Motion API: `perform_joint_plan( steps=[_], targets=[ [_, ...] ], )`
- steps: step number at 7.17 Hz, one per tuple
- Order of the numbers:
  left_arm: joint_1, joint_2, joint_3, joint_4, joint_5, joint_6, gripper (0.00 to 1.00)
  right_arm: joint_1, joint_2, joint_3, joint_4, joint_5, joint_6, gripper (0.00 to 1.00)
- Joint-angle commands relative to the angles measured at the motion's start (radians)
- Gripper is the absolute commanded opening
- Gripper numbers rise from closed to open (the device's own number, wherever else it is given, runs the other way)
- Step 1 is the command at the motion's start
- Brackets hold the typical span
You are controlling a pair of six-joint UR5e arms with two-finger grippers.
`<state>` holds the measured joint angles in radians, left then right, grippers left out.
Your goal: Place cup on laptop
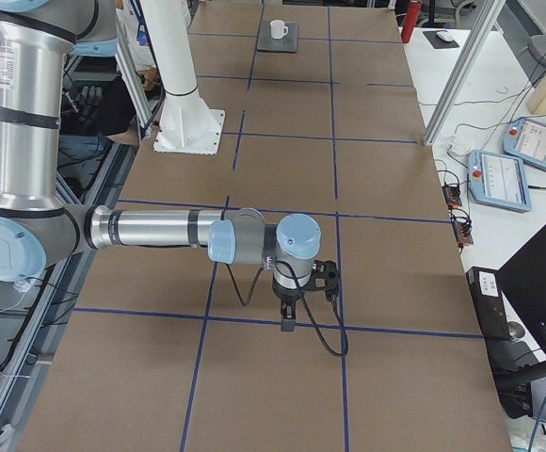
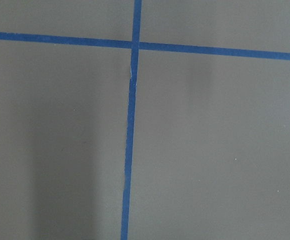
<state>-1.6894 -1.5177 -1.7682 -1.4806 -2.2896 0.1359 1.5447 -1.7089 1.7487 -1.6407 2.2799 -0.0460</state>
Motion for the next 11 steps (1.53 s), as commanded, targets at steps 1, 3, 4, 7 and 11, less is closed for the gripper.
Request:
perform_joint_plan(
  steps=[1, 3, 4, 7, 11],
  targets=[
    [-0.036, 0.084, -0.022, 0.017, -0.115, 0.059, 1.0, 0.0, 0.0, 0.0, -0.001, 0.001, 0.0, 1.0],
    [-0.035, 0.097, -0.033, 0.02, -0.134, 0.045, 1.0, 0.0, 0.0, 0.0, -0.001, 0.001, 0.0, 1.0],
    [-0.035, 0.099, -0.034, 0.02, -0.128, 0.041, 1.0, 0.0, 0.0, 0.0, -0.001, 0.001, 0.0, 1.0],
    [-0.024, 0.131, -0.033, 0.019, -0.113, 0.045, 1.0, 0.0, 0.0, 0.0, 0.001, 0.0, 0.0, 1.0],
    [-0.016, 0.119, -0.016, 0.017, -0.103, 0.048, 1.0, 0.0, 0.0, 0.0, -0.001, 0.001, 0.0, 1.0]
  ],
)
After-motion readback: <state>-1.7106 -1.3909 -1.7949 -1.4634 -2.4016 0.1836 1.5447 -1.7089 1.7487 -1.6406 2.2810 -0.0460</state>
